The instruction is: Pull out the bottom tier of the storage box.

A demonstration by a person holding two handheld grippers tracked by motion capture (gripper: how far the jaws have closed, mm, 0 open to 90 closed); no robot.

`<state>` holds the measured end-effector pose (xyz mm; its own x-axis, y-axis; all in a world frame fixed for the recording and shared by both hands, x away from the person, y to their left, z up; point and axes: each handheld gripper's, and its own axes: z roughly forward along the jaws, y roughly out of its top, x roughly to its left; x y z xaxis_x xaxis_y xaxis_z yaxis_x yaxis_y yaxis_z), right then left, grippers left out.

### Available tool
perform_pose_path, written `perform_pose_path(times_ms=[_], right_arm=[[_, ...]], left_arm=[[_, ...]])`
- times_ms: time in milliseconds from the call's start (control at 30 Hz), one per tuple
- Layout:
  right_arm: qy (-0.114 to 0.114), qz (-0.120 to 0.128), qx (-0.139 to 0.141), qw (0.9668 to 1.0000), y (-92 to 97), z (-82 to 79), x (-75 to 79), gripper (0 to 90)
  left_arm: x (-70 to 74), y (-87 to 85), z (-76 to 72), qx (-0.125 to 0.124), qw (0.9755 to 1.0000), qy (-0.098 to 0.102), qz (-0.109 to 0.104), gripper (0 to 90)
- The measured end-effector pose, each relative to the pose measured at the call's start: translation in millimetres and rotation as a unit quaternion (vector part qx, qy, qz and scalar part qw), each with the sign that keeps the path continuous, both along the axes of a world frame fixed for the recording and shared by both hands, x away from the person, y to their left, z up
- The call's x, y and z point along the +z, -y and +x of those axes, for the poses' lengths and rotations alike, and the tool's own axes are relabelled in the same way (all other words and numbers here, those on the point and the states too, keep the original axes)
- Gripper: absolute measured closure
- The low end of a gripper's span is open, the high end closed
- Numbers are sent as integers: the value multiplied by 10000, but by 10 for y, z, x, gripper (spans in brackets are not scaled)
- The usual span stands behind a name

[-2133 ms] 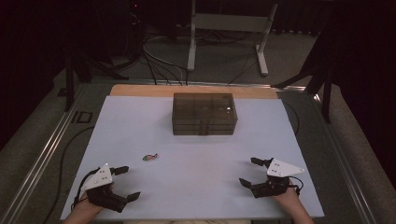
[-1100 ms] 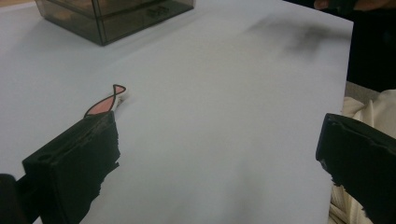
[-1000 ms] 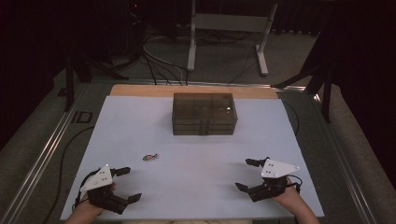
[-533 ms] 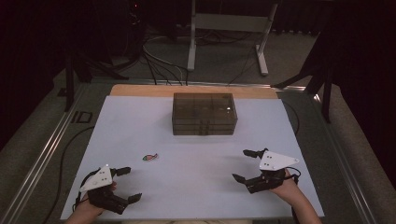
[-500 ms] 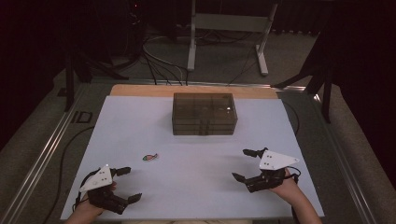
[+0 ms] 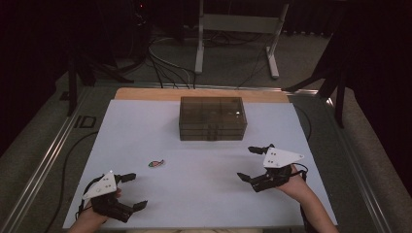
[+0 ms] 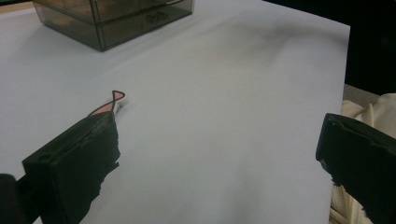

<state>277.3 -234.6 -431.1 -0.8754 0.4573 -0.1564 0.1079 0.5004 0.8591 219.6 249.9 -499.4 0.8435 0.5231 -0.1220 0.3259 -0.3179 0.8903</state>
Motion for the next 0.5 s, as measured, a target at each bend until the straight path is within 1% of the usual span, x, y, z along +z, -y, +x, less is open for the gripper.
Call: perform_pose_path(times_ms=[33,133,233,333,433,500], right_arm=[[-25,7,25,10000,-6,15,7,109],[-5,-50,49,10000,-31,59,20,108],[56,-104,62,9999,-63,94,34,108],[186,-157,79,9997,-99,126,49,108],[231,-211,100,9995,-139,164,55,109],[313,-281,101,9991,-170,187,56,109]], left_arm=[[0,0,0,4,10000,-1,-4,0],[-1,-4,2,4,10000,1,-4,0],[-2,-6,5,0,10000,-2,-20,0],[-3,-5,5,-6,10000,3,-3,0],[-1,-4,0,-6,10000,29,13,0],[0,-4,-1,-4,10000,18,-4,0]])
